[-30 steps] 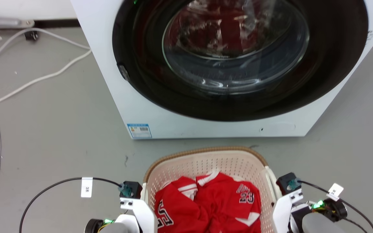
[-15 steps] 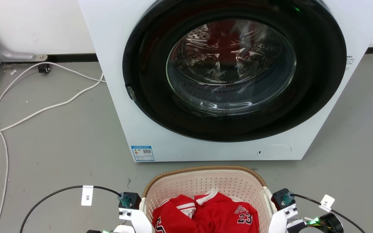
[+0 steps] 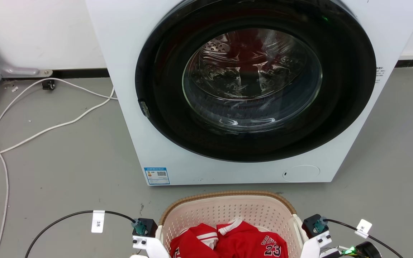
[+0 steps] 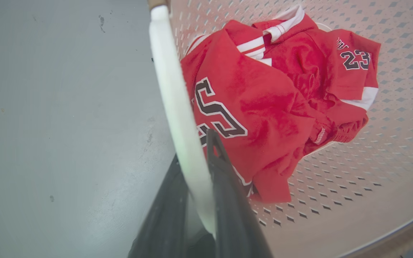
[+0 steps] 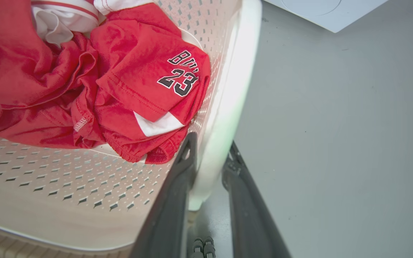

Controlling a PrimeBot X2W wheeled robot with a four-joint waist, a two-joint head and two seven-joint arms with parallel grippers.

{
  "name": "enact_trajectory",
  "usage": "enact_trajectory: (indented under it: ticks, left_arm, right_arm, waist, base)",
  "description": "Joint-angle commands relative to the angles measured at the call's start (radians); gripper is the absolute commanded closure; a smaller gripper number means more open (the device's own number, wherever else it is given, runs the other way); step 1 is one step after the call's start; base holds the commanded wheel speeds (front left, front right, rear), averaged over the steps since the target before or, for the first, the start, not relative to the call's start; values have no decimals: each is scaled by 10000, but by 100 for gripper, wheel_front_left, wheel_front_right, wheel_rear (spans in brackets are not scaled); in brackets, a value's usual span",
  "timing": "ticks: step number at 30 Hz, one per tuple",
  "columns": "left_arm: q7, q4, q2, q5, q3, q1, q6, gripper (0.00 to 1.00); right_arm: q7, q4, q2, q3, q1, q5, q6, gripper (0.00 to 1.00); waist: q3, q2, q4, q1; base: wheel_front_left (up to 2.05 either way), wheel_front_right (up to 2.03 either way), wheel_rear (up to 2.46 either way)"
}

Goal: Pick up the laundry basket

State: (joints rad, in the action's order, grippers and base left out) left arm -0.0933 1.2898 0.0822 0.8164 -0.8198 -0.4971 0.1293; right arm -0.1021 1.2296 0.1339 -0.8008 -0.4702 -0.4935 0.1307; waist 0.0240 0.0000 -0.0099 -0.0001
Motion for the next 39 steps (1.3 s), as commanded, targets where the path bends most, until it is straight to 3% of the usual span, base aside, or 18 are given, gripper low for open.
enact_trajectory:
  ticks: [1, 39]
  left_arm:
    - [50, -29, 17, 18, -28, -9, 9, 100]
    - [117, -23, 109, 420, -345, -63, 9, 100]
  right_arm:
    - [16, -25, 80, -122, -13, 46, 0, 100]
    - [553, 353, 223, -2101, -396, -1919, -1, 100]
  waist:
    - [2, 0, -1, 1]
    - [-55, 0, 7, 1]
  base:
    - [0, 0, 0]
    - [0, 0, 0]
